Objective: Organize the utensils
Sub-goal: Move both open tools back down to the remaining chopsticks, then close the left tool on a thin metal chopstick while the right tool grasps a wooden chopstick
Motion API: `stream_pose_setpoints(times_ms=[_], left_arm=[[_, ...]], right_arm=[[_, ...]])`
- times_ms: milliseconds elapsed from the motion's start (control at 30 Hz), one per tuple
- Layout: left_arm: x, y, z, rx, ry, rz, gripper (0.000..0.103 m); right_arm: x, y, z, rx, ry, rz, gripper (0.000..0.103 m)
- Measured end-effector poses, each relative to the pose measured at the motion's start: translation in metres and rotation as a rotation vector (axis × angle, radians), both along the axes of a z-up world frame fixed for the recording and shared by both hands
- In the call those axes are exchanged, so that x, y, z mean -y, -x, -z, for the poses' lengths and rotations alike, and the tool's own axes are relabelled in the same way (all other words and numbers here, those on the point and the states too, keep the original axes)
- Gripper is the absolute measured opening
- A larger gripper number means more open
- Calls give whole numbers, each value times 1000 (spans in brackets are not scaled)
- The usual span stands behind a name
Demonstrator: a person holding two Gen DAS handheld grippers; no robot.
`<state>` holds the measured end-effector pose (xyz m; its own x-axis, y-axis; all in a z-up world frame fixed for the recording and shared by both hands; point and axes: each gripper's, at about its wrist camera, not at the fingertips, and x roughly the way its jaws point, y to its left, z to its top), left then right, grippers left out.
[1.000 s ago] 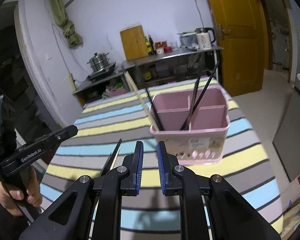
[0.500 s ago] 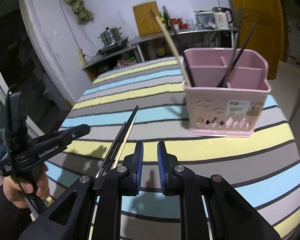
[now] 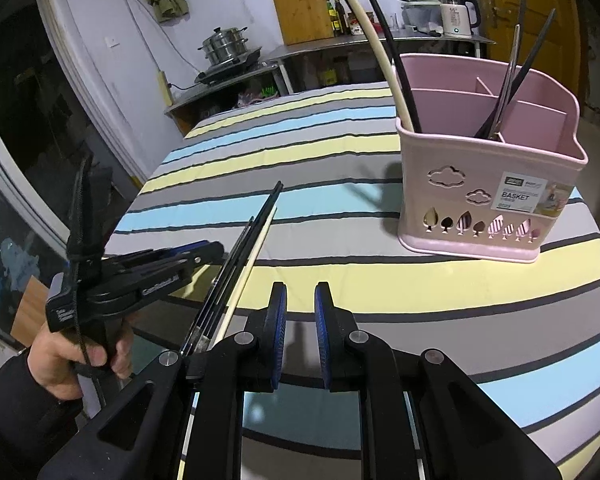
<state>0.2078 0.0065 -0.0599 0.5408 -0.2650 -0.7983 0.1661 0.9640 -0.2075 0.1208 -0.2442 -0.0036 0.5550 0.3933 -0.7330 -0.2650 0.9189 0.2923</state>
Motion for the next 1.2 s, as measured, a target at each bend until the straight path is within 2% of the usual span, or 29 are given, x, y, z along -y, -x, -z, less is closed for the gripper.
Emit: stream_pose_setpoints(times_ms=[1200], left_arm=[[6, -7, 4, 26, -59, 15, 22]], right_arm=[[-1, -4, 12, -25, 1, -10, 14]])
